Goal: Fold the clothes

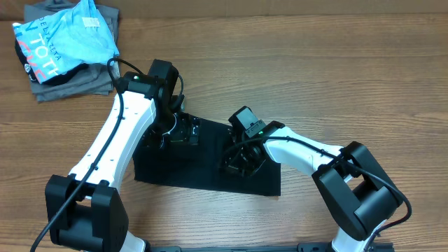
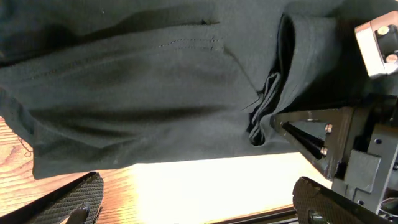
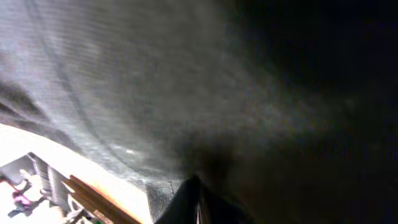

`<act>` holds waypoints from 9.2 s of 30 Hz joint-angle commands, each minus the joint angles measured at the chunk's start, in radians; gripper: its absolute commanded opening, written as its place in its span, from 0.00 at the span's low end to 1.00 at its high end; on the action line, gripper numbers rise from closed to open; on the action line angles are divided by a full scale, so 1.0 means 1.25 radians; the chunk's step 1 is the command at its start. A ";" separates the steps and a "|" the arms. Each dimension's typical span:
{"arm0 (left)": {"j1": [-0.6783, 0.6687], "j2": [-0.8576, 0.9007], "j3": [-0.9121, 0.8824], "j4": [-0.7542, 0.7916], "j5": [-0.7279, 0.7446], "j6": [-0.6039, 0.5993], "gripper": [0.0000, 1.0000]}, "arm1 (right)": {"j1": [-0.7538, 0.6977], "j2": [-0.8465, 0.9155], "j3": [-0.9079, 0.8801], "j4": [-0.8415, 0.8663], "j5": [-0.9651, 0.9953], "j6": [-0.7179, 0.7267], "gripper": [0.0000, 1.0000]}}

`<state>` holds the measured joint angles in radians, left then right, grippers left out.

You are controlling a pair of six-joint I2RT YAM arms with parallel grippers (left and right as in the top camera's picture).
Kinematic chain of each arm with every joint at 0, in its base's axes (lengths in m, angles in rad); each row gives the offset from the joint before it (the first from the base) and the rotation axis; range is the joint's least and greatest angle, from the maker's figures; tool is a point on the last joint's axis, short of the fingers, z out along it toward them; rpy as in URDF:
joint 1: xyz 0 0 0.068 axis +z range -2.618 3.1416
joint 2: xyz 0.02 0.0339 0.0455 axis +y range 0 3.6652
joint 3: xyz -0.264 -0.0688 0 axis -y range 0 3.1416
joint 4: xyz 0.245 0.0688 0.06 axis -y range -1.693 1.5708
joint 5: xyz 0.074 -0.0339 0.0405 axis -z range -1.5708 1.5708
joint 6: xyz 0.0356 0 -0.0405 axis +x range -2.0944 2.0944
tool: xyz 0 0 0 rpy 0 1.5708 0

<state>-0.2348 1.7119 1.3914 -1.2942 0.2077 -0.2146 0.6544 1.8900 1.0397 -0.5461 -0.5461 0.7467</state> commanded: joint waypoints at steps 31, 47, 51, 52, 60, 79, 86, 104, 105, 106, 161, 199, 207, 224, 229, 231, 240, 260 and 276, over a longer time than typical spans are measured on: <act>0.001 0.008 -0.009 -0.008 -0.006 0.016 1.00 | -0.172 -0.114 -0.025 -0.262 0.227 -0.215 0.26; 0.001 0.008 -0.009 0.007 -0.004 0.016 1.00 | -0.388 0.008 -0.025 -0.276 0.414 -0.225 0.04; 0.001 0.008 -0.009 0.021 -0.004 0.016 1.00 | -0.463 0.008 -0.022 -0.264 0.422 -0.227 0.04; 0.001 0.008 -0.009 0.022 -0.004 0.016 1.00 | -0.478 0.008 -0.020 -0.264 0.422 -0.227 0.04; 0.001 0.008 -0.009 0.075 -0.019 0.016 1.00 | -0.608 0.007 0.091 -0.371 0.435 -0.218 0.04; 0.001 0.157 -0.008 0.312 0.191 0.196 1.00 | -0.623 -0.079 0.290 -0.634 0.156 -0.416 0.70; 0.000 0.223 -0.008 0.361 0.188 0.211 1.00 | -0.623 -0.357 0.290 -0.747 0.141 -0.458 0.73; -0.022 0.357 -0.008 0.365 0.329 0.253 0.97 | -0.623 -0.708 0.290 -0.783 0.142 -0.449 1.00; -0.025 0.357 -0.008 0.366 0.329 0.253 0.97 | -0.623 -0.700 0.290 -0.787 0.142 -0.449 1.00; -0.030 0.357 -0.008 0.366 0.329 0.253 0.96 | -0.623 -0.691 0.290 -0.793 0.142 -0.449 1.00; -0.273 0.330 0.506 -0.192 0.026 -0.016 0.04 | -0.594 -0.300 -0.079 -0.397 0.011 -0.472 1.00; -0.381 0.330 0.564 -0.056 0.107 -0.077 0.04 | -0.465 -0.078 -0.078 -0.214 0.004 -0.421 0.92; -0.389 0.331 0.563 -0.048 0.080 -0.077 0.12 | -0.466 -0.078 -0.078 -0.216 0.001 -0.424 0.92; -0.449 0.346 0.561 0.048 0.086 -0.078 0.24 | -0.632 -0.081 0.151 -0.484 -0.013 -0.537 0.96; -0.481 0.364 0.560 0.078 0.083 -0.077 0.56 | -0.700 -0.084 0.234 -0.567 -0.013 -0.561 1.00; -0.489 0.374 0.560 0.087 0.084 -0.078 0.47 | -0.725 -0.086 0.261 -0.599 -0.014 -0.569 1.00; -0.483 0.378 0.579 0.094 0.080 -0.067 0.32 | -0.829 -0.105 0.351 -0.691 -0.014 -0.575 1.00; -0.076 0.331 0.633 -0.263 -0.007 -0.089 0.75 | -0.490 -0.133 0.257 -0.640 0.130 -0.482 0.98; -0.075 0.331 0.532 -0.241 -0.006 -0.064 0.74 | -0.405 -0.132 0.107 -0.442 0.203 -0.356 0.69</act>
<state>-0.3210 2.1487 2.0670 -1.6039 0.2016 -0.3115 0.1493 1.7519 1.2076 -1.1252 -0.3031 0.2821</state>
